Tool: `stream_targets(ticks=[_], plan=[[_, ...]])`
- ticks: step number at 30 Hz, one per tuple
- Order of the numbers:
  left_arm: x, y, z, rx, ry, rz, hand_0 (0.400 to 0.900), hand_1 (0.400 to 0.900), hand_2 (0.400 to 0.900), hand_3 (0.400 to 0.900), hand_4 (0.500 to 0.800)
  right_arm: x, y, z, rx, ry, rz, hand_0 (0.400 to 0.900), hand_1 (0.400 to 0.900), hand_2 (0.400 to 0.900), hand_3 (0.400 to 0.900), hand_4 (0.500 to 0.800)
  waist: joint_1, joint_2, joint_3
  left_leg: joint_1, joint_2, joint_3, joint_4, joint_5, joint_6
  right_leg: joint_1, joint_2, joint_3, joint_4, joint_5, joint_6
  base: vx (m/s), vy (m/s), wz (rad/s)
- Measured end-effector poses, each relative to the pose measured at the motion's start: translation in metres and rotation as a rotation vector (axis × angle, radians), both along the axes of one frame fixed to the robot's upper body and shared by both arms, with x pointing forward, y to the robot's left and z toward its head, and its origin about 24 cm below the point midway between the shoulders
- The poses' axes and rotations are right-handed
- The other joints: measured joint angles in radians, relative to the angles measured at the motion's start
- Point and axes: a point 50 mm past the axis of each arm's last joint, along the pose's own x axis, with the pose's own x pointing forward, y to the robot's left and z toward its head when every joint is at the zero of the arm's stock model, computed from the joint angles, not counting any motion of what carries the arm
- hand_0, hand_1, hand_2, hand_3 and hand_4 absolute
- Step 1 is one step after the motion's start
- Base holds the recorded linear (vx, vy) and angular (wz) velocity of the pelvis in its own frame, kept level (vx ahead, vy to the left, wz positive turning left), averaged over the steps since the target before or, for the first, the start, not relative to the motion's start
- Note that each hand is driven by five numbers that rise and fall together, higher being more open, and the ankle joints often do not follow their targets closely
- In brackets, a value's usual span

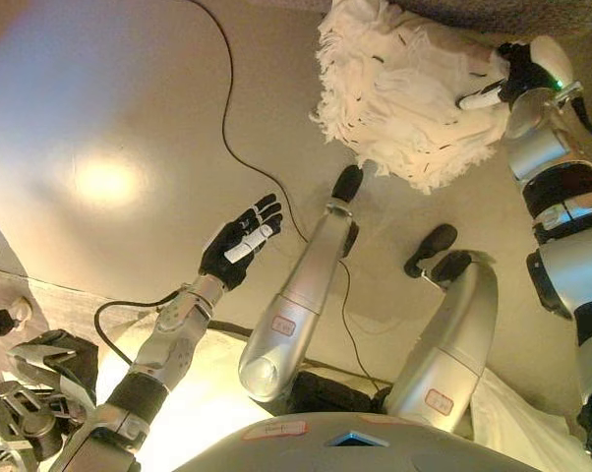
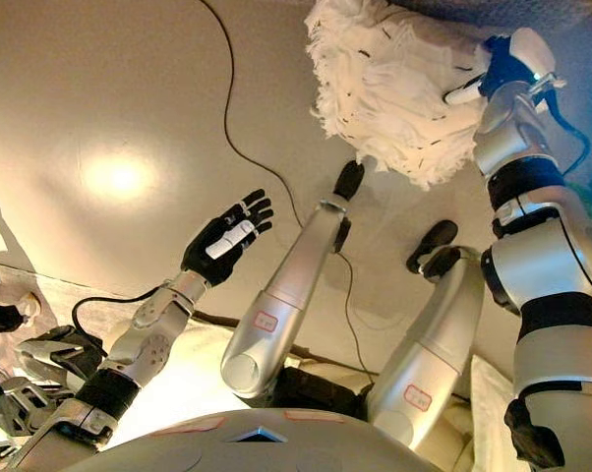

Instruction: Pick up the pillow and put it on the sofa.

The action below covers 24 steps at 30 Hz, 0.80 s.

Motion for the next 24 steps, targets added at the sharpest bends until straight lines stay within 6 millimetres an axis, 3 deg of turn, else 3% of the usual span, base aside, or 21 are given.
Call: stream_targets(ticks=[8, 9, 10, 11, 12, 13, 14, 18, 24], plan=[[-0.001, 0.006, 0.007, 0.007, -0.025, -0.002, 0.9, 0.9, 0.9, 0.9, 0.8, 0.0, -0.011, 0.036, -0.006, 0.044, -0.034, 0.9, 0.9, 0.9, 0.9, 0.8, 0.032, 0.001, -0.001, -0.11, -0.038, -0.013, 0.112, -0.011, -0.017, -0.109, -0.003, 0.039, 0.102, -0.015, 0.004, 0.0, -0.012, 0.06], [-0.005, 0.009, 0.005, 0.009, -0.018, 0.007, 0.9, 0.9, 0.9, 0.9, 0.8, 0.001, -0.009, 0.04, -0.013, 0.054, -0.031, 0.9, 0.9, 0.9, 0.9, 0.8, 0.03, 0.004, -0.003, -0.124, -0.052, -0.018, 0.176, -0.037, -0.009, -0.118, -0.012, 0.033, 0.111, -0.015, 0.003, -0.01, -0.052, 0.09], [-0.01, 0.011, 0.001, 0.011, 0.003, 0.013, 0.9, 0.9, 0.9, 0.9, 0.8, 0.001, -0.008, 0.041, -0.02, 0.064, -0.023, 0.9, 0.9, 0.9, 0.9, 0.8, 0.029, 0.009, -0.006, -0.129, -0.07, -0.011, 0.279, -0.115, 0.012, -0.125, -0.026, 0.029, 0.134, -0.015, 0.004, -0.01, -0.05, 0.07], [-0.014, 0.012, -0.001, 0.012, 0.013, 0.015, 0.9, 0.9, 0.9, 0.9, 0.8, 0.002, -0.005, 0.041, -0.018, 0.073, -0.013, 0.9, 0.9, 0.9, 0.9, 0.8, 0.037, 0.01, -0.007, -0.141, -0.074, -0.016, 0.297, -0.142, 0.009, -0.137, -0.018, 0.031, 0.167, -0.028, 0.005, -0.01, -0.052, 0.08], [-0.014, 0.012, 0.001, 0.011, 0.006, 0.012, 0.9, 0.9, 0.9, 0.9, 0.8, 0.0, -0.011, 0.043, -0.011, 0.086, -0.026, 0.9, 0.9, 0.9, 0.9, 0.8, 0.042, 0.011, -0.007, -0.155, -0.077, -0.003, 0.303, -0.142, 0.014, -0.137, -0.011, 0.042, 0.241, -0.086, -0.001, -0.01, -0.067, 0.12], [-0.013, 0.015, 0.006, 0.007, -0.014, 0.02, 0.9, 0.9, 0.9, 0.9, 0.8, -0.001, -0.015, 0.048, -0.005, 0.087, -0.035, 0.733, 0.733, 0.733, 0.733, 0.7, 0.043, 0.011, -0.007, -0.169, -0.081, 0.002, 0.301, -0.142, 0.014, -0.106, 0.003, 0.026, 0.291, -0.168, -0.007, -0.01, -0.09, 0.14], [-0.013, 0.018, 0.011, 0.004, -0.035, 0.031, 0.9, 0.9, 0.9, 0.9, 0.8, -0.001, -0.015, 0.055, -0.01, 0.081, -0.028, 0.4, 0.4, 0.4, 0.4, 0.5, 0.044, 0.013, -0.009, -0.186, -0.082, -0.003, 0.293, -0.141, 0.012, -0.106, 0.015, 0.019, 0.299, -0.203, -0.019, 0.0, -0.085, 0.11], [-0.016, 0.031, 0.015, 0.022, -0.036, 0.048, 0.9, 0.9, 0.9, 0.9, 0.8, -0.001, -0.016, 0.054, -0.005, 0.113, 0.003, 0.4, 0.4, 0.4, 0.4, 0.5, 0.064, 0.014, -0.009, -0.18, -0.082, -0.011, 0.284, -0.137, 0.003, -0.092, -0.013, -0.012, 0.297, -0.204, -0.03, 0.01, -0.032, 0.0], [-0.022, 0.033, 0.01, 0.024, -0.012, 0.029, 0.9, 0.9, 0.9, 0.9, 0.8, 0.003, -0.005, 0.046, 0.004, 0.123, 0.057, 0.4, 0.4, 0.4, 0.4, 0.5, 0.088, 0.014, -0.009, -0.16, -0.082, -0.017, 0.292, -0.135, 0.007, -0.062, -0.013, -0.021, 0.294, -0.208, -0.034, 0.01, -0.019, -0.05]])
